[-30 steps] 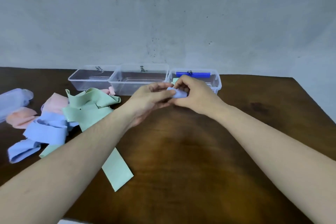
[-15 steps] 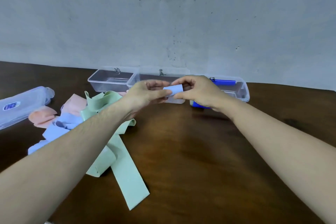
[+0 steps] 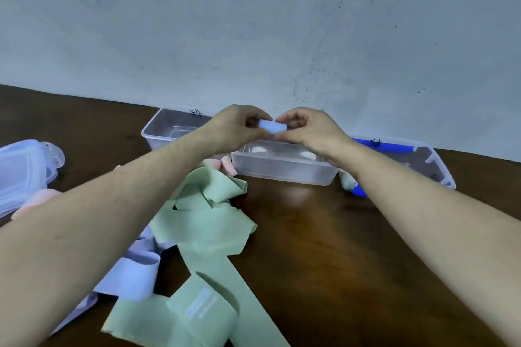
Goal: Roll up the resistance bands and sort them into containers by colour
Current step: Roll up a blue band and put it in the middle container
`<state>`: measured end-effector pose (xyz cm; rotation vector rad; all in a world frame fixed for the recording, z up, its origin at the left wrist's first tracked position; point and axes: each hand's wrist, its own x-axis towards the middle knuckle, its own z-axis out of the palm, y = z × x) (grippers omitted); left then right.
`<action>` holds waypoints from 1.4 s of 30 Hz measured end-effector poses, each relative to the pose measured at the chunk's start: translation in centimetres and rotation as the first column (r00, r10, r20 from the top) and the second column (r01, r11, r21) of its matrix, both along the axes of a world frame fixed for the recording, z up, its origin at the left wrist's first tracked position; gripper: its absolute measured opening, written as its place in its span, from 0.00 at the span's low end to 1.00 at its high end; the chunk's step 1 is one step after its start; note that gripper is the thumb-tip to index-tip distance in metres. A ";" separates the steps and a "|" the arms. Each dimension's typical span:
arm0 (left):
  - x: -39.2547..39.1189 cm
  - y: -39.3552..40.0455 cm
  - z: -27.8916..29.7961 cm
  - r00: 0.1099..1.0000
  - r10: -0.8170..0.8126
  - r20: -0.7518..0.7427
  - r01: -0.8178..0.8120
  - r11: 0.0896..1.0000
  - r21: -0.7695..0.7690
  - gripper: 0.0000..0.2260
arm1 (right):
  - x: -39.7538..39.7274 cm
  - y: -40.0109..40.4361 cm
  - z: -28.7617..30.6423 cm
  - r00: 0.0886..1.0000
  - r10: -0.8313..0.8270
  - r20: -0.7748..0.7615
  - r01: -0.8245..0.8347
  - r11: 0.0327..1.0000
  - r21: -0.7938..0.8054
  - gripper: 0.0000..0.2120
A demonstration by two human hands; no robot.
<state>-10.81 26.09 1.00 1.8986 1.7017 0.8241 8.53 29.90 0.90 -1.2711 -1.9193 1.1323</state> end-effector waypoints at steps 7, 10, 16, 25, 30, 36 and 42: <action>-3.7 3.7 -2.1 0.992 -0.091 -0.086 0.086 0.995 -0.054 0.14 | -3.4 2.4 -1.2 0.994 -0.112 0.006 0.112 0.982 -0.150 0.10; -4.4 5.0 -3.2 0.981 -0.015 -0.195 0.026 0.998 0.054 0.16 | -4.3 3.6 -2.2 0.986 -0.167 0.017 0.167 0.966 -0.198 0.11; -5.6 5.9 -3.5 0.880 0.182 -0.438 -0.096 0.973 0.212 0.10 | -6.7 5.1 -4.0 0.971 -0.219 0.100 0.238 0.934 -0.265 0.11; -5.6 7.4 -3.4 0.809 0.131 -0.574 -0.082 0.991 0.110 0.18 | -8.7 6.3 -5.9 0.939 -0.237 0.248 0.286 0.941 -0.181 0.12; -5.3 7.6 -3.2 0.739 0.148 -0.657 -0.088 0.989 0.123 0.15 | -9.0 6.9 -6.3 0.921 -0.219 0.324 0.270 0.955 -0.123 0.13; -5.3 8.1 -3.5 0.738 0.126 -0.663 -0.080 0.992 0.099 0.18 | -8.8 7.0 -6.1 0.834 -0.148 0.531 0.162 0.987 0.021 0.11; -5.3 8.2 -3.6 0.753 0.135 -0.644 -0.085 0.990 0.109 0.17 | -9.2 6.7 -5.5 0.767 -0.131 0.628 0.079 0.991 0.110 0.07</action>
